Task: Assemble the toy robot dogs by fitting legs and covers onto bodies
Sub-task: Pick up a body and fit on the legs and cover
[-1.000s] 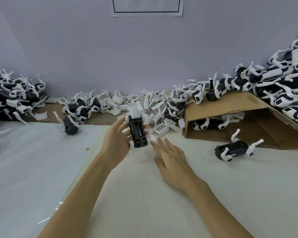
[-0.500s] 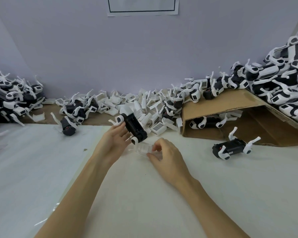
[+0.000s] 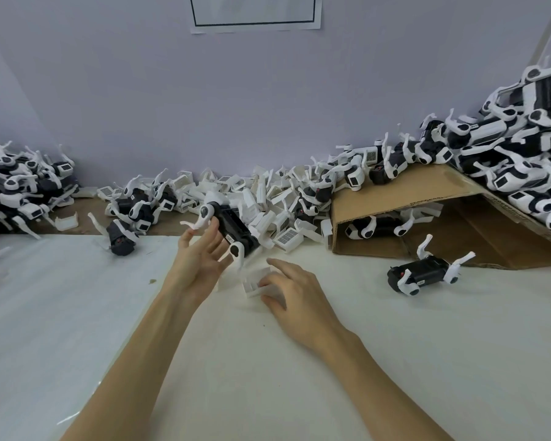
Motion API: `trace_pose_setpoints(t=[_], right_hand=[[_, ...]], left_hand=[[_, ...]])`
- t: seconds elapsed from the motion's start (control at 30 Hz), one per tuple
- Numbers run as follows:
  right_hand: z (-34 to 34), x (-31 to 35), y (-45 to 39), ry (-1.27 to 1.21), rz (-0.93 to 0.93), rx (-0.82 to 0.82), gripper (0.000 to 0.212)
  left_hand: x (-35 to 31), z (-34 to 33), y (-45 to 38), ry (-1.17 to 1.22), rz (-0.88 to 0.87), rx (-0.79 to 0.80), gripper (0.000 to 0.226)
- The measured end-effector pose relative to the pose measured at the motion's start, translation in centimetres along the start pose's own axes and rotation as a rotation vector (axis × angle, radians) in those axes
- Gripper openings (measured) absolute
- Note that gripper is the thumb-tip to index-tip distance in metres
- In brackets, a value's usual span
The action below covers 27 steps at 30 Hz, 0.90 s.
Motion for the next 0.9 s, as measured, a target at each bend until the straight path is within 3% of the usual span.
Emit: trace_pose_setpoints(t=[0.07, 0.17, 0.33, 0.47, 0.6, 0.77, 0.83, 0.9], right_hand=[[0.2, 0.2, 0.0, 0.004, -0.005, 0.000, 0.012], [0.9, -0.2, 0.2, -0.125, -0.135, -0.068, 0.012], [3.3, -2.5, 1.0, -0.630, -0.489, -0.352, 0.050], [3.7, -3.9, 1.7, -1.023, -0.601, -0.448, 0.033], [3.7, -3.9, 1.4, -1.361, -0.605, -0.535, 0.025], [4.4, -3.8, 1.0, -1.438, -0.563, -0.606, 0.029], [4.7, -4.0, 0.9, -1.413, -0.558, -0.628, 0.025], [5.0, -4.1, 1.1, -1.316, -0.561, -0.656, 0.037]], left_hand=[[-0.2, 0.2, -0.1, 0.022, -0.020, 0.015, 0.096], [0.0, 0.0, 0.0, 0.007, -0.010, 0.069, 0.089], [0.9, -0.5, 0.1, -0.007, 0.049, 0.097, 0.043], [1.7, -1.1, 0.4, -0.023, 0.109, 0.091, 0.047], [2.5, -1.9, 0.8, -0.005, 0.197, 0.131, 0.029], [3.6, -2.7, 0.9, -0.039, 0.263, 0.163, 0.014], [4.1, -2.8, 0.9, -0.087, 0.275, 0.167, 0.019], [4.5, -2.9, 0.9, -0.102, 0.263, 0.154, 0.033]])
Point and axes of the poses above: each hand's wrist, its own y-axis away from the middle knuckle, its own z-axis out of the back of the hand, x = y × z, the point moved 6 cm from there along -y, towards the middle knuckle, and after that the axes turned 11 degrees about z, right-handed, at the moved point
